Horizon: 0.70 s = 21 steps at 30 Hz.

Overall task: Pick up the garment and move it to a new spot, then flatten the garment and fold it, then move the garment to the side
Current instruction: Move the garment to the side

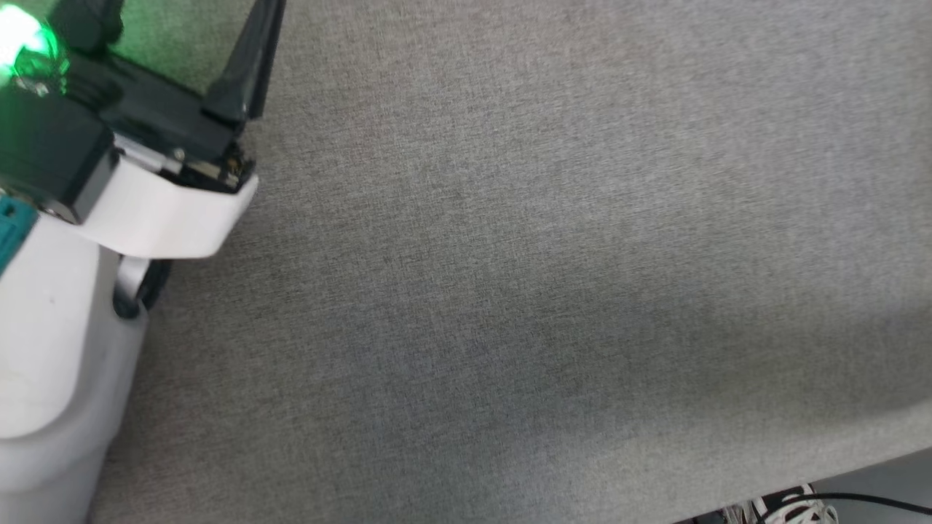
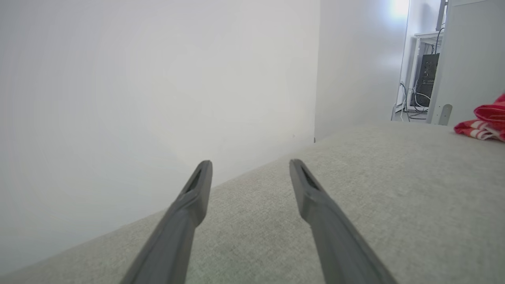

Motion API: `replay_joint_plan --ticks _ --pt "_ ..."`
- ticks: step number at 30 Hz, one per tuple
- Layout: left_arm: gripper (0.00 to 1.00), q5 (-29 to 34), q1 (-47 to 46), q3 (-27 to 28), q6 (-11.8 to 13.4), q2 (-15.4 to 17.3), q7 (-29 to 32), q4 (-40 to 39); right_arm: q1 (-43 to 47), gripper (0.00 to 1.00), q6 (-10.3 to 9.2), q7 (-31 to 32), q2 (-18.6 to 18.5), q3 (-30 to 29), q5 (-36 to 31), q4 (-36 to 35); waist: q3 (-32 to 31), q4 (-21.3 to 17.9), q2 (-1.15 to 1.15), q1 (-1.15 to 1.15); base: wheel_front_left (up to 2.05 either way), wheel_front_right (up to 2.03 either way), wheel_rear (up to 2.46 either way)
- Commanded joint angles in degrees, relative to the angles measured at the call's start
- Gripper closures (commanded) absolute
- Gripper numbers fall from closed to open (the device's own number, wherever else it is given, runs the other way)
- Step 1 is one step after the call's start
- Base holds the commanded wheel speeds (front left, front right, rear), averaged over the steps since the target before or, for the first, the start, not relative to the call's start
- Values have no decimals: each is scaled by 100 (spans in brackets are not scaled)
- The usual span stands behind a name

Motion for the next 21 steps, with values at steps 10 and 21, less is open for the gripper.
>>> replay_joint_plan --ticks 10,21 --pt "0 -27 -342 -96 2 203 2 219 -1129 100 -28 -742 80 295 -656 1374 292 41 0 0 0 0 0" --pt "0 -60 342 127 7 -89 2 249 -1281 0 -29 -1271 10 977 -1159 1780 -398 250 0 0 0 0 0"
